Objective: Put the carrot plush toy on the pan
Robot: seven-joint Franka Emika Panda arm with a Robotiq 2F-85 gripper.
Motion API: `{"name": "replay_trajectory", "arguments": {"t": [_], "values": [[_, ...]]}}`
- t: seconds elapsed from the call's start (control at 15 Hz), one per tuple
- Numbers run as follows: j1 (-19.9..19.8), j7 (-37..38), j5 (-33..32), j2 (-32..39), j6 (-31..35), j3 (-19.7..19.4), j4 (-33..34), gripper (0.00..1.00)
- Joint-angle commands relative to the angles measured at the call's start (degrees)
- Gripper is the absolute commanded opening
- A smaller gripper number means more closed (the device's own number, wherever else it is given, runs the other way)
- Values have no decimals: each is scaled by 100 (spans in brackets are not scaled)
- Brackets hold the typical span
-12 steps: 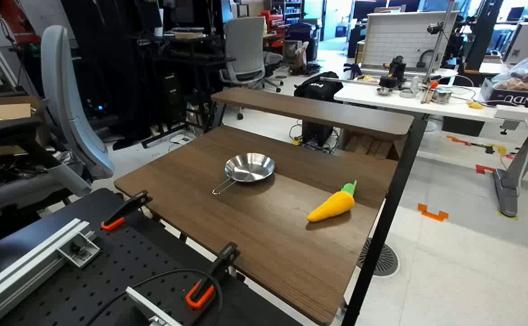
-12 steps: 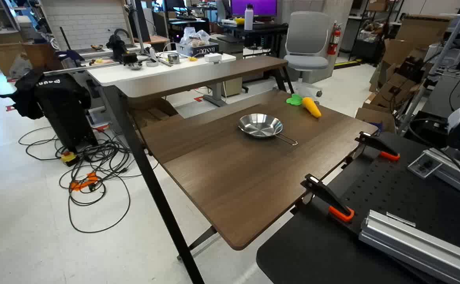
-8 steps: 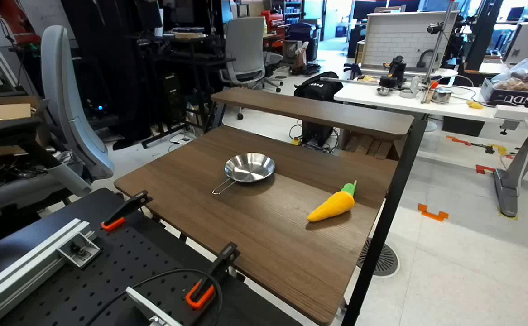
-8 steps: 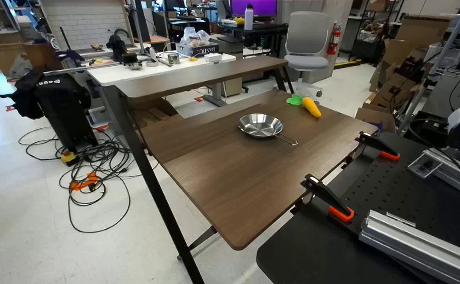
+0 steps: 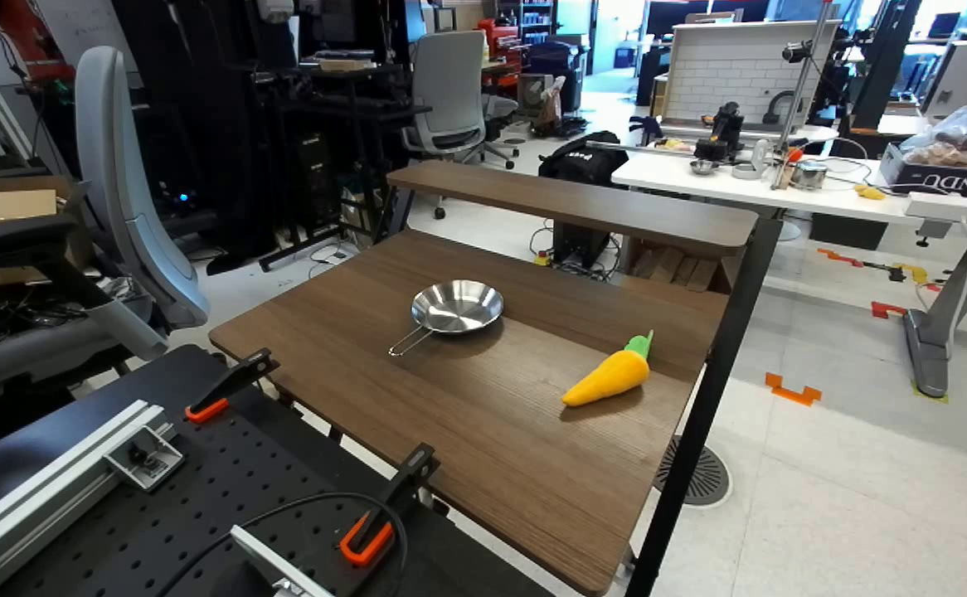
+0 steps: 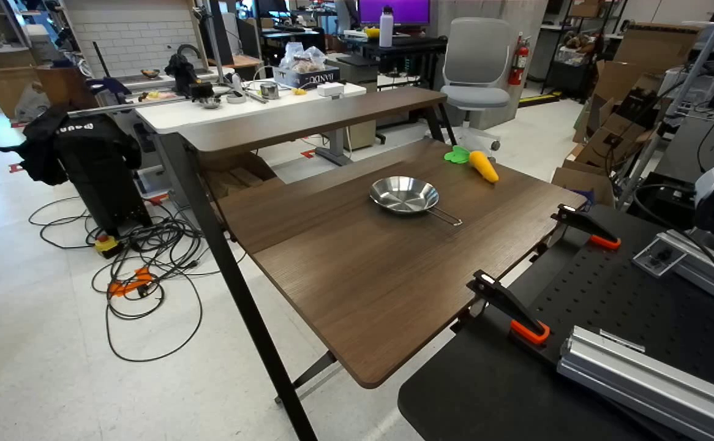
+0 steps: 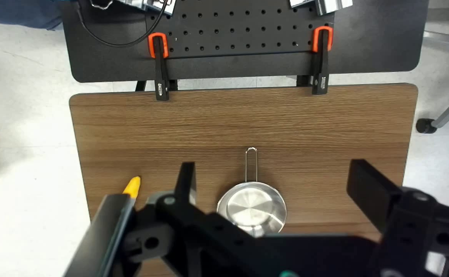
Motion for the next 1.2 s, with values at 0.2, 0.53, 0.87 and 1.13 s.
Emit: {"name": "replay_trajectory", "arguments": {"t": [0.2, 0.53, 0.87, 1.13], "values": [[-188, -34, -62, 529, 666, -166, -162, 100], [-431, 16, -130, 1292, 1582, -309, -161, 100], [-585, 7, -64, 2288, 2416, -468, 75, 100], [-698, 4, 65, 3094, 2872, -643, 504, 100]]}}
